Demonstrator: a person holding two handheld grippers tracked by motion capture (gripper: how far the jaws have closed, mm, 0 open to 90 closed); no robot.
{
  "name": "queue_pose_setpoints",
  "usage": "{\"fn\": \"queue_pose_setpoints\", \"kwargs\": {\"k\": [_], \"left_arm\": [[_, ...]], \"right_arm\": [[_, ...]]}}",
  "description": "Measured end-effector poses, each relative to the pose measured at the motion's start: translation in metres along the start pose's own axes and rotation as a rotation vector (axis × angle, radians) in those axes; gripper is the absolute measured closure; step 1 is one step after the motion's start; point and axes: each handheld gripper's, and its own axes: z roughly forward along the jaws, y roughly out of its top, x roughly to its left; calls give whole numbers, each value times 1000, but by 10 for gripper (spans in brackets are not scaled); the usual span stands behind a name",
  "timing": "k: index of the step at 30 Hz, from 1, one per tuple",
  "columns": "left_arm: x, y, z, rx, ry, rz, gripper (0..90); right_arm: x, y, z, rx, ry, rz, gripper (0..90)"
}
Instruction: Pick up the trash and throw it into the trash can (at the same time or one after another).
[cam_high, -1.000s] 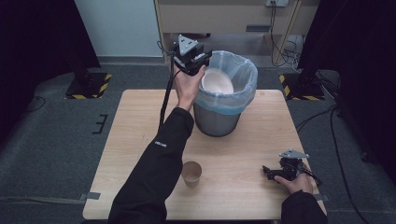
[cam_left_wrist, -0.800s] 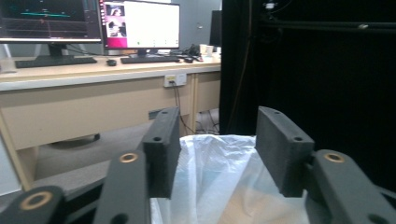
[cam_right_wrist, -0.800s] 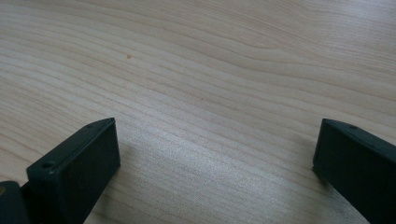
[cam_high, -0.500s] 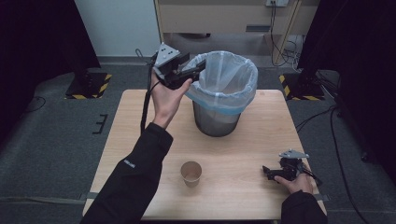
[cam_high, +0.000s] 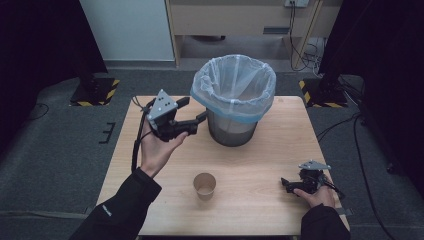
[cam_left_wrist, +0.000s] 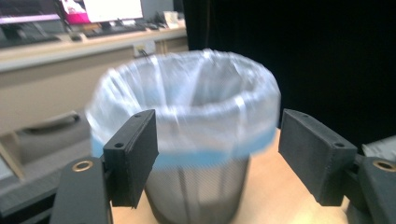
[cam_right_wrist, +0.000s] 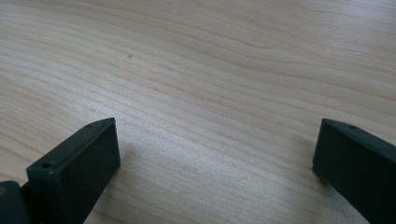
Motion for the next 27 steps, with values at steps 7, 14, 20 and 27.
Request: {"fn": "queue_pose_setpoints", "kwargs": {"k": [7, 14, 20, 27], "left_arm": [[-6, -58, -10, 101, -6, -53, 276], [-14, -100, -7, 197, -38, -106, 278], [-20, -130, -1, 283, -65, -141, 283], [-23, -153, 2, 377, -101, -178, 318]], "right_arm": [[0, 0, 0, -1, 0, -1, 8], [0, 0, 0, -2, -1, 1, 8], [0, 0, 0, -1, 2, -1, 7], [1, 0, 0, -1, 4, 1, 7]]}}
